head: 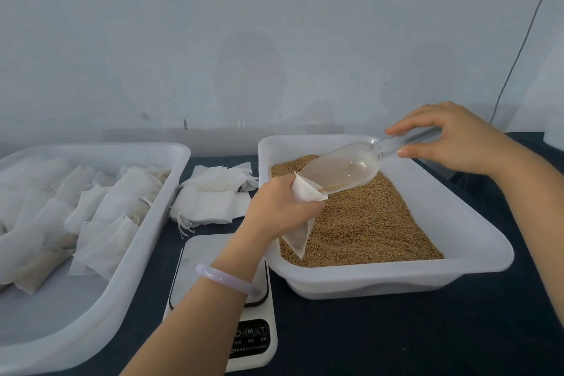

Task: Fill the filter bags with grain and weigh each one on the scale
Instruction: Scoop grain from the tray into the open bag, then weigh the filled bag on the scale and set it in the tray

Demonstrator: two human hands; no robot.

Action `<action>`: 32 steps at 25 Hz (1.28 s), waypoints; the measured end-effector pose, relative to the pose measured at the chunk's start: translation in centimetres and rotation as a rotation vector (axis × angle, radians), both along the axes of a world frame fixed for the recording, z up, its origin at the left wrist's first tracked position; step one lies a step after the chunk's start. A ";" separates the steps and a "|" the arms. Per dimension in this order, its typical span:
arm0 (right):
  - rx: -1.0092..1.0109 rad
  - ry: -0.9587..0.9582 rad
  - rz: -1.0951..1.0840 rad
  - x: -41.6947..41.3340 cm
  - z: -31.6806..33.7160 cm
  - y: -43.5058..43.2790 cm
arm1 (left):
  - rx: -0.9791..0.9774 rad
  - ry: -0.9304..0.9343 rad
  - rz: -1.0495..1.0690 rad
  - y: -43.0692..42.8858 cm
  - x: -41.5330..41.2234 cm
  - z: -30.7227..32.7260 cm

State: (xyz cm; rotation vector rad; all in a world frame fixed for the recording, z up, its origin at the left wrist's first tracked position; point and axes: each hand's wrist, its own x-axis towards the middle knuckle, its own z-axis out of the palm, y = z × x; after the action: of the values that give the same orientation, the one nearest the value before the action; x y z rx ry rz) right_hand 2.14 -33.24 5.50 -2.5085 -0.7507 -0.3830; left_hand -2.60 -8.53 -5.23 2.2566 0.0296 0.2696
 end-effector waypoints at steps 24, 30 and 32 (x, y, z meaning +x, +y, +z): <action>-0.231 0.409 -0.137 1.8 -10.9 1.3 | -0.676 -0.056 -0.283 2.5 -1.9 1.3; 0.231 0.334 0.221 -2.1 -7.8 6.2 | -0.744 0.046 -0.609 5.9 -3.7 6.0; 0.422 0.543 0.535 -4.1 -6.6 10.2 | -0.660 0.141 -0.688 6.6 -4.4 6.6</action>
State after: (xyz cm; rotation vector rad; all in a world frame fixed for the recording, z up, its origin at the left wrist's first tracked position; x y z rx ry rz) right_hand -1.96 -23.08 -1.11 -1.7965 -0.9456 0.2922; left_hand -6.99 -1.89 1.41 1.5091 -0.5018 -0.2423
